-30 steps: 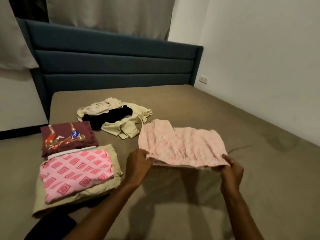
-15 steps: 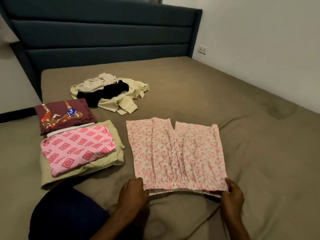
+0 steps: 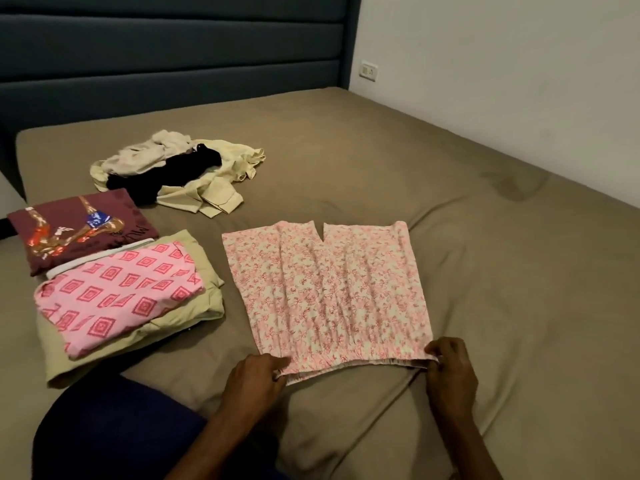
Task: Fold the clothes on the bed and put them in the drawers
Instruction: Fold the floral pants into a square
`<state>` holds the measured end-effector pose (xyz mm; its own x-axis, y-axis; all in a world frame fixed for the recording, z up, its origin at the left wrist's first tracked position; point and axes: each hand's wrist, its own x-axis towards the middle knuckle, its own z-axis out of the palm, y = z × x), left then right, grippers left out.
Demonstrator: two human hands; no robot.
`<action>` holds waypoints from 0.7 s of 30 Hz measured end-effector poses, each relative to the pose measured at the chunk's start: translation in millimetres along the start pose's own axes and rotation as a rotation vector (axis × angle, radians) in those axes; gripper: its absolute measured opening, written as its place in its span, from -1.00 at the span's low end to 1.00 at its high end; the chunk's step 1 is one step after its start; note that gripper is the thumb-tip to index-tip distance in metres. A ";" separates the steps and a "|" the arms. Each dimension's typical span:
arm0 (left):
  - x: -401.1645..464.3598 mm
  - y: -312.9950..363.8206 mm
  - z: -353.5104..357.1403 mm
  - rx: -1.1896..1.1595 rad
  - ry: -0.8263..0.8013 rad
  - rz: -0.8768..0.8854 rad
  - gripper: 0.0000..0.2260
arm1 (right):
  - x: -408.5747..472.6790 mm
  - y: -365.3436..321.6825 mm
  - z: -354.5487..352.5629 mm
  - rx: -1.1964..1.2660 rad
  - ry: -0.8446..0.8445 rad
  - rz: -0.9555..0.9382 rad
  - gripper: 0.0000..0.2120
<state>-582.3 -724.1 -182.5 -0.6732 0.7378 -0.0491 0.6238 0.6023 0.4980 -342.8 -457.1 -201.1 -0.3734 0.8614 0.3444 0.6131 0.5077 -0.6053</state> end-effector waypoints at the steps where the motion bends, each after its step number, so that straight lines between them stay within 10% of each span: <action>1: 0.2 -1.0 1.8 0.018 -0.029 0.006 -0.62 | -2.3 5.7 2.6 -0.034 -0.015 -0.021 -0.56; 8: -2.6 -1.1 -6.4 -0.049 0.032 -0.127 -0.55 | -1.7 5.3 -7.6 0.328 -0.067 0.175 -0.62; 12: 2.9 -1.0 -11.4 -0.107 0.249 -0.315 -0.71 | 10.2 -4.2 -11.0 0.124 -0.059 -0.069 -0.66; 21: 20.9 -8.8 -5.6 -0.463 0.076 -0.580 -0.60 | 15.1 -20.2 48.0 -0.245 -0.377 -0.259 -0.27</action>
<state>-604.1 -715.6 -183.1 -0.8794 0.3072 -0.3637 -0.0601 0.6863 0.7248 -394.2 -455.1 -218.1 -0.7317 0.6648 0.1506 0.5955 0.7309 -0.3334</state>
